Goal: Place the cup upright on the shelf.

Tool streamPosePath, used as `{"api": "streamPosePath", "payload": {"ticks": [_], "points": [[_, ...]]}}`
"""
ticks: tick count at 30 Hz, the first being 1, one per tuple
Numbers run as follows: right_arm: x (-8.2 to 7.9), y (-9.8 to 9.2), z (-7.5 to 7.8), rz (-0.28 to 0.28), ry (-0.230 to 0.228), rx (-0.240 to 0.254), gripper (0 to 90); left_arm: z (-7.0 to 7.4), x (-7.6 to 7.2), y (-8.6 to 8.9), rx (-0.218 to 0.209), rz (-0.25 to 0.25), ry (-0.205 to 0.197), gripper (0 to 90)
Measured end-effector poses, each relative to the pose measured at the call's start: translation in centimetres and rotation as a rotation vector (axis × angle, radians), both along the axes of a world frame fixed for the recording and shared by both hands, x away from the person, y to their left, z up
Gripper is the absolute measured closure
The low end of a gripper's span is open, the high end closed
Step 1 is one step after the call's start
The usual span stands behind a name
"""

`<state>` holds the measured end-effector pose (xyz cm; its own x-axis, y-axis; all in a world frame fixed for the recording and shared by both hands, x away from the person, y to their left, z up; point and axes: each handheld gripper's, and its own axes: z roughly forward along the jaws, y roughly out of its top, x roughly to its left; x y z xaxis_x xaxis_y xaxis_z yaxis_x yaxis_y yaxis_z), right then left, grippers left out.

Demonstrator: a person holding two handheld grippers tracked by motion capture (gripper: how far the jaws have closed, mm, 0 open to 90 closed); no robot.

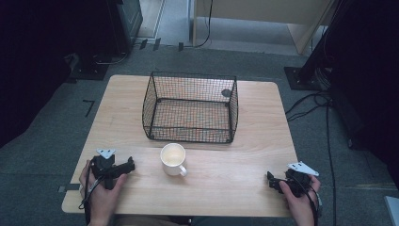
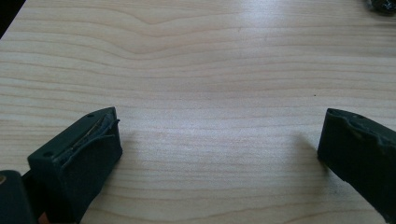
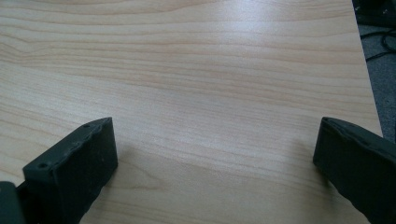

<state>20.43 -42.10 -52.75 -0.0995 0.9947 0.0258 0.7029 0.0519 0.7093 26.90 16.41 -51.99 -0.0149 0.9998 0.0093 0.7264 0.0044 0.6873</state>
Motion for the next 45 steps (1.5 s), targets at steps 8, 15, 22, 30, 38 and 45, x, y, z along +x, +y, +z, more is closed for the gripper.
{"api": "streamPosePath", "payload": {"ticks": [8, 15, 22, 30, 38, 45], "points": [[-0.2, 0.1, 0.1, -0.001, -0.009, 0.019, 1.4, 0.0, 0.0, 0.0, 0.001, 0.003, 0.000, 0.0], [-0.1, 0.9, 1.2, -0.004, -0.065, 0.037, 3.7, 0.0, 0.0, 0.0, 0.001, 0.002, 0.000, 0.0], [0.2, 2.7, 3.4, 0.037, -0.114, 0.052, 4.3, 0.0, 0.0, 0.0, 0.001, 0.002, 0.000, 0.0], [0.8, 5.7, 5.0, 0.114, -0.114, 0.081, 4.9, 0.0, 0.1, 0.0, 0.000, 0.001, 0.000, 0.0], [1.5, 8.3, 6.3, 0.169, -0.134, 0.084, 5.5, 0.0, 0.0, 0.0, 0.001, 0.000, 0.000, 0.0], [1.8, 10.5, 6.4, 0.212, -0.132, 0.089, 5.8, 0.0, 0.0, 0.0, 0.000, -0.001, 0.000, 0.0]]}}
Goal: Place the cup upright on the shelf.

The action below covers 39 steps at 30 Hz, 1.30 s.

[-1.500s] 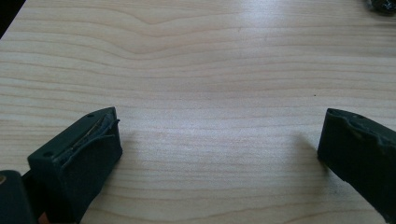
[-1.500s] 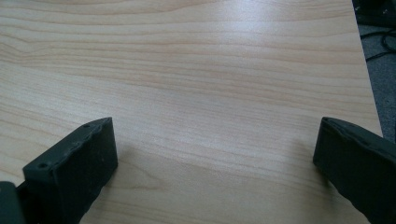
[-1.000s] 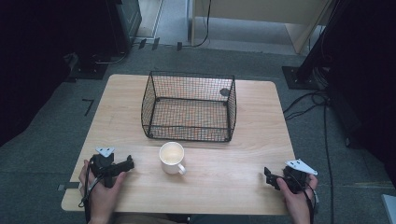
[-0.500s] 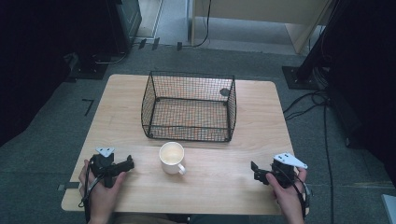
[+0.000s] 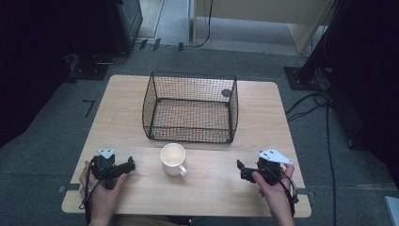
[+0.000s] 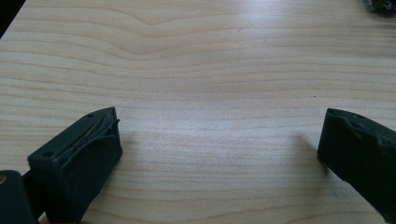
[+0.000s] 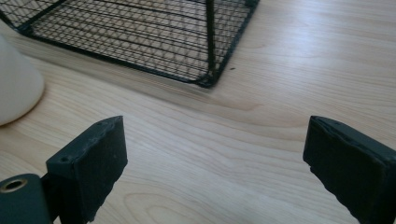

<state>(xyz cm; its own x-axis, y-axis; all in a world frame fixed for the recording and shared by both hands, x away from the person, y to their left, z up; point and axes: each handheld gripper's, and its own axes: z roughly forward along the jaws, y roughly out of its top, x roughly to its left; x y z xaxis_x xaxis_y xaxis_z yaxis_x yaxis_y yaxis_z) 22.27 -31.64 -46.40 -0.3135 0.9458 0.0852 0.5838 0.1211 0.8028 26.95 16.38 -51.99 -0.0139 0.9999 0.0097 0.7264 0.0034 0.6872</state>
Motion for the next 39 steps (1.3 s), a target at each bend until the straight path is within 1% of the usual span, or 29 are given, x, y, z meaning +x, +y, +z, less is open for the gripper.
{"api": "streamPosePath", "payload": {"ticks": [8, 13, 16, 17, 18, 26, 39], "points": [[0.2, 2.6, 0.2, 0.064, 0.000, 0.008, 5.8, 0.0, 0.0, 0.0, 0.000, 0.000, 0.000, 0.0], [0.2, 4.0, 0.2, 0.101, 0.001, 0.003, 5.8, 0.0, 0.0, 0.0, 0.000, 0.000, 0.000, 0.0], [0.3, 4.8, 0.1, 0.118, 0.003, 0.001, 6.1, 0.0, 0.0, 0.0, 0.001, 0.000, 0.000, 0.0], [0.3, 4.8, 0.1, 0.118, 0.003, 0.001, 6.1, 0.0, 0.0, 0.0, 0.001, 0.000, 0.000, 0.0], [0.4, 5.4, 0.0, 0.131, 0.005, 0.006, 6.1, 0.0, 0.0, 0.0, 0.000, 0.000, 0.000, 0.0], [0.5, 7.4, 0.0, 0.184, 0.023, 0.017, 6.3, 0.0, 0.0, 0.0, 0.000, 0.000, 0.000, 0.0], [0.3, 10.3, 0.1, 0.264, 0.023, 0.019, 7.0, 0.0, 0.0, 0.0, 0.000, 0.000, 0.000, 0.0]]}}
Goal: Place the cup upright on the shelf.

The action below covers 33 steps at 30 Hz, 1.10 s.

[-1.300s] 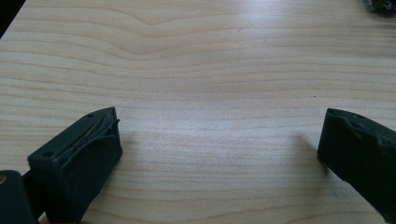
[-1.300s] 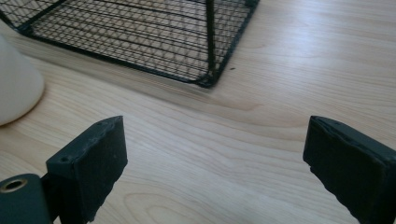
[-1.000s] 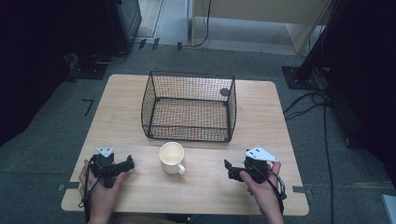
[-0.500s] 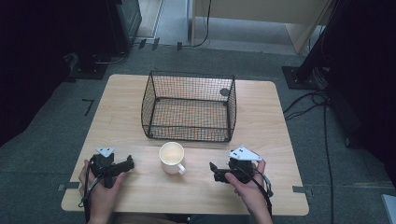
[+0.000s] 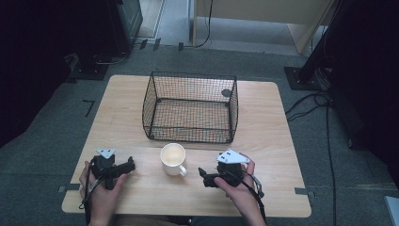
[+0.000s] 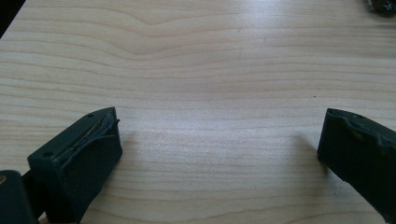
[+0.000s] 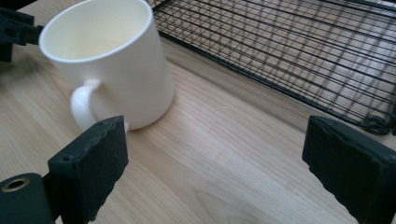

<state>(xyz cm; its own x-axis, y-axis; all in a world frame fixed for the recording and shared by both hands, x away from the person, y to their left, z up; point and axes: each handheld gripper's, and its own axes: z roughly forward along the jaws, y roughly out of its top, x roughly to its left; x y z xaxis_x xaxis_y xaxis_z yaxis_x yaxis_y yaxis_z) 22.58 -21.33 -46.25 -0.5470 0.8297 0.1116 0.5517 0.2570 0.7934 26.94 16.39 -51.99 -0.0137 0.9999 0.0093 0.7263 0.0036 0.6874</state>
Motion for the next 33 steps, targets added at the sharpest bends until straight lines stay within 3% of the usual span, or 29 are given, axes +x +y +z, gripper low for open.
{"api": "streamPosePath", "payload": {"ticks": [2, 15, 21, 24, 27, 29, 33], "points": [[-0.1, 0.5, 0.1, 0.012, 0.002, 0.003, 11.7, 0.0, 0.0, 0.0, 0.000, 0.000, 0.000, 0.0], [-0.8, 3.7, -0.2, 0.114, 0.002, 0.058, 16.1, 0.0, 0.0, 0.0, 0.000, 0.000, 0.000, 0.0], [-0.9, 5.0, -0.8, 0.116, 0.026, 0.081, 20.6, 0.0, 0.0, 0.0, 0.000, 0.000, 0.000, 0.0], [-0.9, 5.5, -1.1, 0.114, 0.033, 0.086, 29.0, 0.0, 0.0, 0.0, 0.000, -0.002, 0.000, 0.0], [-1.0, 5.9, -1.4, 0.148, 0.045, 0.083, 40.0, 0.0, 0.0, 0.0, 0.000, -0.003, 0.000, 0.0], [-1.1, 6.2, -1.6, 0.147, 0.035, 0.044, 47.2, 0.0, 0.0, 0.0, -0.001, -0.003, 0.000, 0.0], [-0.9, 6.6, -2.0, 0.162, 0.051, 0.034, 54.6, 0.0, 0.0, 0.0, -0.001, -0.005, -0.001, 0.0]]}}
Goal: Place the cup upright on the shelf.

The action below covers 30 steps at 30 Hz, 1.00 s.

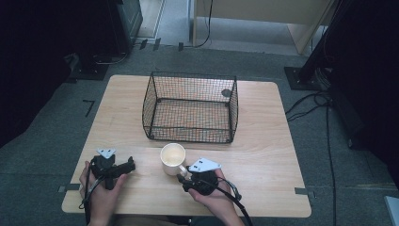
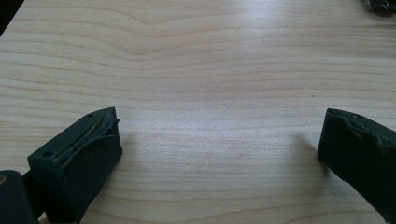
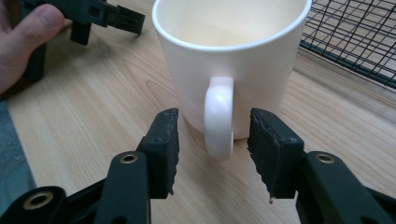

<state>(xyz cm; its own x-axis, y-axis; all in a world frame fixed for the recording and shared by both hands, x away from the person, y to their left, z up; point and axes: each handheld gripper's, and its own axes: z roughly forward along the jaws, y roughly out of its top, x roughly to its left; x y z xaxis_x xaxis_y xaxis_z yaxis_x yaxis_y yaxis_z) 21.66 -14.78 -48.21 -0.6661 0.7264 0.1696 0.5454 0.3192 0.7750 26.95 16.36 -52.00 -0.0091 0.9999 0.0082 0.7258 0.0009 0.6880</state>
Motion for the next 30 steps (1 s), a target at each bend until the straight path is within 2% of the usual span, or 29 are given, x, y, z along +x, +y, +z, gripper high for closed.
{"api": "streamPosePath", "payload": {"ticks": [2, 4, 6, 10, 12, 15, 19, 23, 25, 29, 30], "points": [[0.1, 0.1, -0.1, -0.013, -0.009, -0.001, 59.9, 0.0, 0.0, 0.0, 0.000, -0.001, 0.000, 0.0], [0.1, 0.1, -0.2, -0.030, -0.019, -0.022, 63.0, 0.0, 0.0, 0.0, 0.000, -0.001, 0.000, 0.0], [0.2, 0.2, -0.2, -0.021, -0.019, -0.024, 66.1, 0.0, 0.0, 0.0, 0.000, -0.002, 0.000, 0.0], [0.6, 0.4, -0.6, 0.001, 0.023, -0.041, 67.8, 0.0, 0.0, 0.0, 0.000, -0.003, 0.000, 0.0], [0.7, 0.5, -0.7, 0.015, 0.028, -0.041, 70.2, 0.0, 0.0, 0.0, -0.001, -0.003, 0.000, 0.0], [0.7, 0.7, -0.9, 0.010, 0.009, -0.068, 72.1, 0.0, 0.0, 0.0, -0.001, -0.003, 0.000, 0.0], [0.8, 0.7, -0.9, -0.002, 0.005, -0.068, 71.5, 0.0, 0.0, 0.0, 0.000, -0.004, 0.000, 0.0], [0.9, 0.6, -1.0, -0.022, 0.014, -0.044, 71.7, 0.0, 0.0, 0.0, 0.000, -0.005, 0.000, 0.0], [0.9, 0.8, -1.1, -0.035, 0.008, -0.058, 71.4, 0.0, 0.0, 0.0, 0.000, -0.005, 0.000, 0.0], [0.9, 1.0, -1.0, -0.052, 0.000, -0.075, 77.2, 0.0, 0.0, 0.0, -0.001, -0.005, 0.000, 0.0], [0.8, 1.1, -0.9, -0.066, -0.028, -0.096, 79.7, 0.0, 0.0, 0.0, 0.000, -0.005, 0.000, 0.0]]}}
